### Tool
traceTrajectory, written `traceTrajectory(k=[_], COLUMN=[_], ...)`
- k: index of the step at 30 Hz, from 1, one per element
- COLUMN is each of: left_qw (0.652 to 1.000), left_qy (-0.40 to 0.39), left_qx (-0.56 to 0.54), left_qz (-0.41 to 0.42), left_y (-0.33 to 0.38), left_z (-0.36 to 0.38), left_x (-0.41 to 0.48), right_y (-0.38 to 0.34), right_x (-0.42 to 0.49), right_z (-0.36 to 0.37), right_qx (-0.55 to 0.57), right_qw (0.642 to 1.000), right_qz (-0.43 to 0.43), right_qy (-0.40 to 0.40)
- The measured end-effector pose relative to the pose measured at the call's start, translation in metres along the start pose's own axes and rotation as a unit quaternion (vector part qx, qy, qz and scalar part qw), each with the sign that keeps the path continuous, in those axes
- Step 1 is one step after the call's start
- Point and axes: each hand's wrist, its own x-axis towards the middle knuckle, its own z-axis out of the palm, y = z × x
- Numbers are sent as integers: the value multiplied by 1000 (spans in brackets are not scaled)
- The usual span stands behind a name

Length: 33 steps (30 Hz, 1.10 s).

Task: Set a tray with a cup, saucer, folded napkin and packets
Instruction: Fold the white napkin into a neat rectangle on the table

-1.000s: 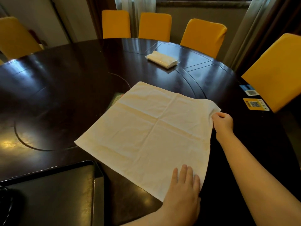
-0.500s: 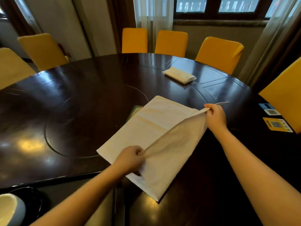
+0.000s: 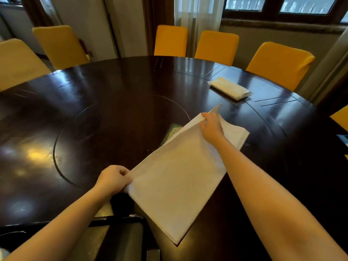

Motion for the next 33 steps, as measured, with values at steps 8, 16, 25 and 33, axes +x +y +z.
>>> traceTrajectory(k=[8,16,25,33], left_qw=[999,999,954,956], left_qy=[37,40,153,72], left_qx=[3,30,190,223], left_qz=[39,20,176,178], left_y=[-6,-13,52,68], left_z=[7,9,54,138], left_x=[-5,-2,-8,-8], right_y=[6,7,-1,59], right_x=[12,16,-28,-43], right_z=[35,45,40,23], right_qx=[-90,-94,-64,-255], right_qw=[996,993,979,922], right_qz=[0,-28,-157,-217], right_qy=[2,-67,-117,-196])
